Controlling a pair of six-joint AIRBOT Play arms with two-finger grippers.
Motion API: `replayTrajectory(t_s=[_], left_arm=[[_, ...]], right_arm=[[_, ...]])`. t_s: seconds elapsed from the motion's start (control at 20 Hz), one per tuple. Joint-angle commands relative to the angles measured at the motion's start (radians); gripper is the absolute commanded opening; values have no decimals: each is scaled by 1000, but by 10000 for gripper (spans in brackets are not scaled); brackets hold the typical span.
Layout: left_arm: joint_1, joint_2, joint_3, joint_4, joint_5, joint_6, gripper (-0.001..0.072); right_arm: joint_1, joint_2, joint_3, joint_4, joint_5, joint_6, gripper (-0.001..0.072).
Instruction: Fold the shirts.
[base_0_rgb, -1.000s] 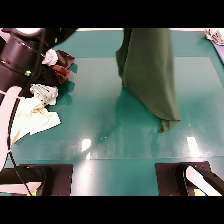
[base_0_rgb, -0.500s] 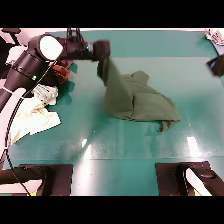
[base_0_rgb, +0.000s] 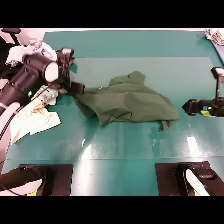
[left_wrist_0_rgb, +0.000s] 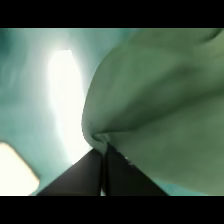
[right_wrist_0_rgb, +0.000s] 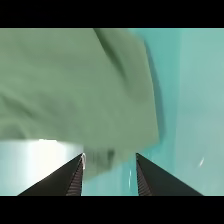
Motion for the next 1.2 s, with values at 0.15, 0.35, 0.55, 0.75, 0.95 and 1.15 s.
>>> replayTrajectory(t_s=[0.15,0.35,0.55,0.75,0.95,1.15], left_arm=[[-18,270,-377,-281,124,-86,24],[-204,377,-462,-340,109,-125,24],[-411,378,-462,-385,229,-175,139],[-435,383,-431,-367,198,-225,639],[-428,385,-201,-70,69,-219,720],[-183,384,-84,39,51,-138,720]], right_arm=[[31,-102,-28,-3,113,-2,378],[58,-104,-27,-2,130,-2,379],[58,-37,-27,-2,95,-2,379],[58,16,-27,-5,83,-2,379],[58,76,-27,-6,37,-2,379],[58,120,-27,9,-4,6,379]])
